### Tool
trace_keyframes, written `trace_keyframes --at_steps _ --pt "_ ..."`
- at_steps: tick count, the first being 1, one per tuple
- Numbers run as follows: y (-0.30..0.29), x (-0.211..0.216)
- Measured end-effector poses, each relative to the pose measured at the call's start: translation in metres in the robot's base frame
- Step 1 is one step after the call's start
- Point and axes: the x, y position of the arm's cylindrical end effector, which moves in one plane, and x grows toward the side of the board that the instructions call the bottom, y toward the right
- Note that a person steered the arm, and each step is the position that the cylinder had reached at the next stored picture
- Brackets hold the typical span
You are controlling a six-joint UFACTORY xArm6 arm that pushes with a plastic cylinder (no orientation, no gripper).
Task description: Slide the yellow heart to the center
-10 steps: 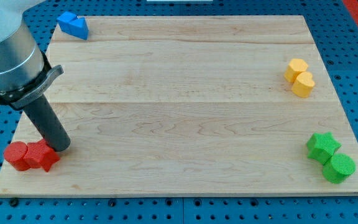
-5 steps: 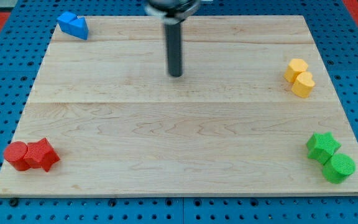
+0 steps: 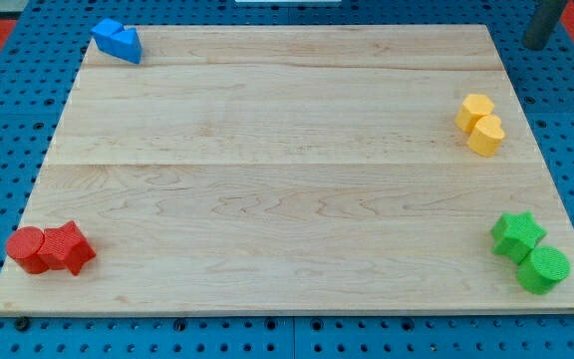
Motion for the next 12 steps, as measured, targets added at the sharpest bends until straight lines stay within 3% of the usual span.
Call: trace_keyframes --at_steps 3,5,6,7,10,11,12 --pt "-0.020 0.146" --pt "-0.136 0.146" --pt "-0.225 0.152" --pt "-0.270 0.155" --pt "-0.121 0.130" --pt "-0.092 0.134" --pt "-0.114 0.173"
